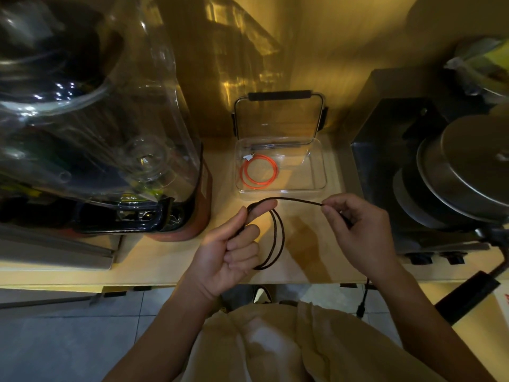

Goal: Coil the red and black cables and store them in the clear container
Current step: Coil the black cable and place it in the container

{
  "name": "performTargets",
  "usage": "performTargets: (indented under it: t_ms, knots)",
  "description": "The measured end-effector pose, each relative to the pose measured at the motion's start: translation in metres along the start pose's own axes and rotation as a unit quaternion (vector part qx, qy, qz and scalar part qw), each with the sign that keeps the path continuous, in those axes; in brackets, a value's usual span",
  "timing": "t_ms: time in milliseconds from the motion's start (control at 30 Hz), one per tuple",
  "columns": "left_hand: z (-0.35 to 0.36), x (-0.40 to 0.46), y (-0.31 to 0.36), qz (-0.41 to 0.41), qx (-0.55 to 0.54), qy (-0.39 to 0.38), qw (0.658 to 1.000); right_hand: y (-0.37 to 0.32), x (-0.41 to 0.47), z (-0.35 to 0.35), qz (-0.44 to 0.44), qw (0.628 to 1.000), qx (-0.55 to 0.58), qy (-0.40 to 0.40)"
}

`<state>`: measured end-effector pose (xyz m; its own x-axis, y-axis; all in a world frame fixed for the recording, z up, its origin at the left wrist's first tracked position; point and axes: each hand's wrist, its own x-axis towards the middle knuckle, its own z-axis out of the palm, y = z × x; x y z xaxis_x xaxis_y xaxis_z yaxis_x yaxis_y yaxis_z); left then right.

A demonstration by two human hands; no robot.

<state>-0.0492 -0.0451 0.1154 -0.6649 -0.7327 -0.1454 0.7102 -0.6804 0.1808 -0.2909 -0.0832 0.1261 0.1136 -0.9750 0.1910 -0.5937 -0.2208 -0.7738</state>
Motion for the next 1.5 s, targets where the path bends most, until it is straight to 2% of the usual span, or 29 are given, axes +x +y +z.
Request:
performTargets:
  t_ms: [200, 500, 767, 1000, 1200, 1367, 1500]
  knots:
    - [0.001, 0.000, 0.000, 0.046, 0.051, 0.028, 0.997, 0.003, -0.007, 0.007, 0.002, 0.997, -0.013, -0.070]
    - [-0.001, 0.006, -0.002, 0.100, 0.054, 0.013, 0.993, 0.007, -0.013, 0.019, 0.013, 0.980, -0.035, -0.195]
    - [0.000, 0.008, -0.004, 0.143, 0.088, 0.062, 0.984, 0.008, -0.017, 0.026, -0.005, 0.971, -0.040, -0.237]
    - [0.006, 0.013, -0.003, 0.165, 0.101, 0.145, 0.970, -0.007, -0.026, 0.038, -0.040, 0.942, -0.075, -0.325]
    - [0.012, 0.023, -0.011, 0.179, 0.252, 0.215, 0.926, -0.015, -0.028, 0.037, -0.081, 0.935, -0.095, -0.333]
    - [0.002, 0.026, -0.015, 0.179, 0.383, 0.270, 0.865, -0.019, -0.027, 0.031, -0.127, 0.922, -0.126, -0.342]
    - [-0.004, 0.025, -0.017, 0.130, 0.492, 0.283, 0.813, -0.026, -0.029, 0.027, -0.163, 0.927, -0.105, -0.321]
